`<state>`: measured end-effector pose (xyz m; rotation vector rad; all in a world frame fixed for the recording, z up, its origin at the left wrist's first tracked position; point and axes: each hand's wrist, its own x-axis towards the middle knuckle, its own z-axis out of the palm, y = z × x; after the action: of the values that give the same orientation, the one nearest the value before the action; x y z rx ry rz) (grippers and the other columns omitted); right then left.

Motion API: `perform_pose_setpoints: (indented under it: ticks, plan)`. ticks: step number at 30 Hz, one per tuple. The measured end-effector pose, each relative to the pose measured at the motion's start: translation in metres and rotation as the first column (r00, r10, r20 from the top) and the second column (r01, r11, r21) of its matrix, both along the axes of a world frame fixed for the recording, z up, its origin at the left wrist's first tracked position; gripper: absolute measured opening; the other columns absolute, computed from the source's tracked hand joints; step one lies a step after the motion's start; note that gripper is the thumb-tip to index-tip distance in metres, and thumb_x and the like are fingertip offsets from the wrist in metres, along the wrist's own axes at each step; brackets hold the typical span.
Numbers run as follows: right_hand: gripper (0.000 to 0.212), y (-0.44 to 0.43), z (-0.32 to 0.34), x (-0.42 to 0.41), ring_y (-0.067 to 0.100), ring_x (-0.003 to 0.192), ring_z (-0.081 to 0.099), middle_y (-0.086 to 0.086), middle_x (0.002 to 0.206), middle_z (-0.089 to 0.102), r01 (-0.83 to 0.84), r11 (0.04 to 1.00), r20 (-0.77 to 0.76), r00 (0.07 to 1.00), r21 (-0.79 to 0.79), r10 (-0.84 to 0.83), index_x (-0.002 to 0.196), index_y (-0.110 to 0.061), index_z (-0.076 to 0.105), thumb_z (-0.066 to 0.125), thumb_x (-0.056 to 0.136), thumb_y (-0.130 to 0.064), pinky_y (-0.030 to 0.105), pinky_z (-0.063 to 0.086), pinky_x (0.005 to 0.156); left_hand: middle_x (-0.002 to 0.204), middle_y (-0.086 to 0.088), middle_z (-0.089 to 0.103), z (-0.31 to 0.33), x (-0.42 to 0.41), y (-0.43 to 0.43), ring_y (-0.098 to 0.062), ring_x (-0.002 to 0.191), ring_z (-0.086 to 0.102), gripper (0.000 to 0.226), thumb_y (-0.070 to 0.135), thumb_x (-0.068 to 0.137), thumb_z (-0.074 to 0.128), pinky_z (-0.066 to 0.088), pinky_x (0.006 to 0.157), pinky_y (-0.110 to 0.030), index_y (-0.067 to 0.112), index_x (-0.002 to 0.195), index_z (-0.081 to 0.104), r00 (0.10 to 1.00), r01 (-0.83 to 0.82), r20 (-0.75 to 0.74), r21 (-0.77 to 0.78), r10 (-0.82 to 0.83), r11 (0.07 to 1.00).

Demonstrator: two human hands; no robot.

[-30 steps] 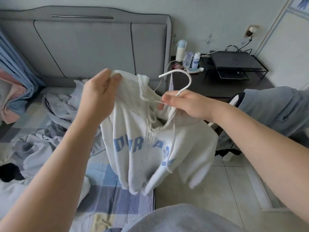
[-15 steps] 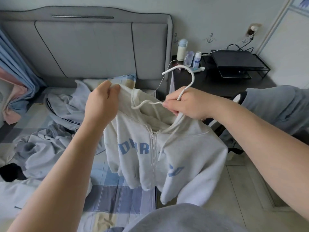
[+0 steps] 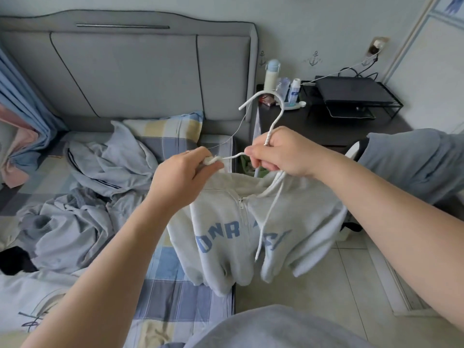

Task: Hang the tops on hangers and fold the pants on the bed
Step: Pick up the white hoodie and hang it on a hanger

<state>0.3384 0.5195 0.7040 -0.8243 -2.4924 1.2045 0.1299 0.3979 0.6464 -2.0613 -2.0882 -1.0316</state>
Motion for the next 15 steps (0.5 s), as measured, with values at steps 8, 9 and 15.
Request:
perform_pose_setpoints:
  ticks: [8,9,15]
  plan:
    - [0.057,0.027,-0.059,0.077,0.002,0.115,0.055,-0.025,0.118,0.059,0.269,0.954,0.104,0.953,0.134,-0.284,0.125,-0.048,0.05,0.08,0.076,-0.05,0.025,0.043,0.094,0.056,0.001,0.054,0.007,-0.024,-0.014,-0.016,0.054,0.051,0.044,0.059,0.089,0.047,0.038,0.05,-0.03,0.02,0.078,0.062,0.953,-0.267,0.16,0.039,0.258,0.963]
    - [0.043,0.03,-0.069,0.085,0.006,0.107,0.06,-0.021,0.112,0.064,0.333,0.929,0.064,0.936,0.163,-0.347,0.119,-0.048,0.054,0.076,0.082,-0.044,0.027,0.046,0.087,0.058,0.0,0.056,0.008,-0.028,-0.014,-0.018,0.056,0.053,0.044,0.06,0.089,0.046,0.041,0.052,-0.031,0.02,0.08,0.063,0.951,-0.273,0.16,0.038,0.264,0.961]
    - [0.013,0.025,-0.083,0.088,0.007,0.057,0.044,-0.001,0.066,0.057,0.451,0.868,-0.305,0.873,0.206,-0.381,0.085,-0.028,0.065,0.062,0.096,-0.034,0.017,0.035,0.057,0.058,0.002,0.058,0.008,-0.036,-0.011,-0.017,0.056,0.054,0.023,0.047,0.096,0.058,0.039,0.051,-0.026,0.028,0.089,0.07,0.952,-0.292,0.102,0.015,0.289,0.956]
